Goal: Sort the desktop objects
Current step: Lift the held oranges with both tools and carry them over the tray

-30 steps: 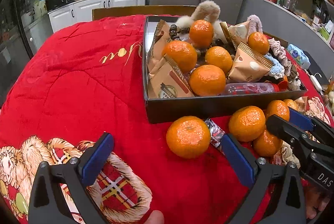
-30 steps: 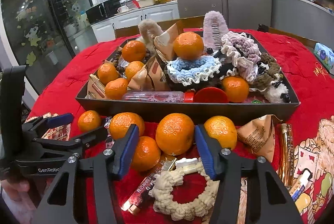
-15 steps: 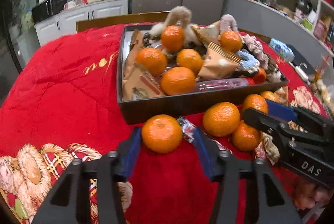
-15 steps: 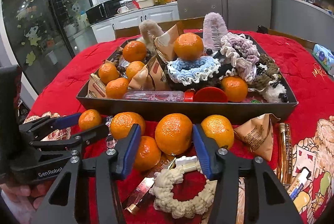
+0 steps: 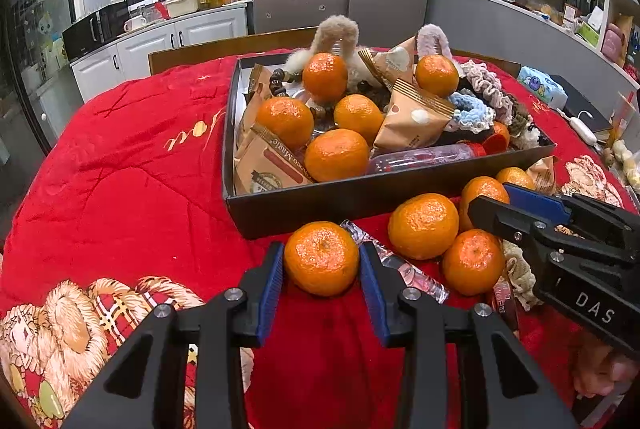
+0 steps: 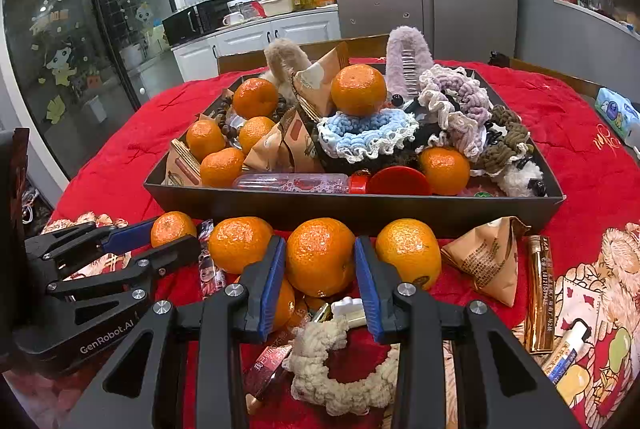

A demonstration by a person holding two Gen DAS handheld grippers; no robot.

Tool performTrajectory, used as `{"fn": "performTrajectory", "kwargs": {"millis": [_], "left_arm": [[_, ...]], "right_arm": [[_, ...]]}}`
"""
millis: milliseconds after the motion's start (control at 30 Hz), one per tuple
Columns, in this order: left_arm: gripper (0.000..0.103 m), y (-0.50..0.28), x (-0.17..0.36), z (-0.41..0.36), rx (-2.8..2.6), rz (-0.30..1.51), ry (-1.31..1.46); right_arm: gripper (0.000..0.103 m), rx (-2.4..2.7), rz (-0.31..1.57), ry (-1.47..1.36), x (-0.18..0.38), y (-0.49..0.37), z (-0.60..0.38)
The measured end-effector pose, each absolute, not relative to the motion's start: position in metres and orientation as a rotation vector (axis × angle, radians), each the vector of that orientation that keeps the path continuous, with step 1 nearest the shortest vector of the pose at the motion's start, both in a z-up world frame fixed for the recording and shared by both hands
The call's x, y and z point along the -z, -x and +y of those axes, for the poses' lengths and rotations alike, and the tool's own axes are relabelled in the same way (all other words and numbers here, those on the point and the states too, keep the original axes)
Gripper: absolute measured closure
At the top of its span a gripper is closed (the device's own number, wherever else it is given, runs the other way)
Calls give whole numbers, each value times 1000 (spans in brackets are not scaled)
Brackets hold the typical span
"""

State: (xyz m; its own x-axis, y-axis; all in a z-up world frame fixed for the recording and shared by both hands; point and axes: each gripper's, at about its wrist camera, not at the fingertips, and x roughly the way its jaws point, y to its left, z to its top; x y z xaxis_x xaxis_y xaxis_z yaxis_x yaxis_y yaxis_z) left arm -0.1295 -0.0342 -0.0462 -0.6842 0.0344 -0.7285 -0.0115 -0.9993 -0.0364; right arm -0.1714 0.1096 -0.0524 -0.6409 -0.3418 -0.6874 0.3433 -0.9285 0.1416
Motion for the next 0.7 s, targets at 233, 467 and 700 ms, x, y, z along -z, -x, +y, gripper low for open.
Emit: {"fn": "performTrajectory", "kwargs": {"millis": [233,467,700], "left_arm": [[64,127,45,-30,-2862,-39,1231],[64,119,37,-27,-2889,-15,1160],[64,109,27,-27,-2906,-27,1056]], "right_arm": [[70,2560,12,-1053,50,170,111],[70,2581,6,-1026,46,165,111],[70,2615,-32,-956,38,155,119]]}}
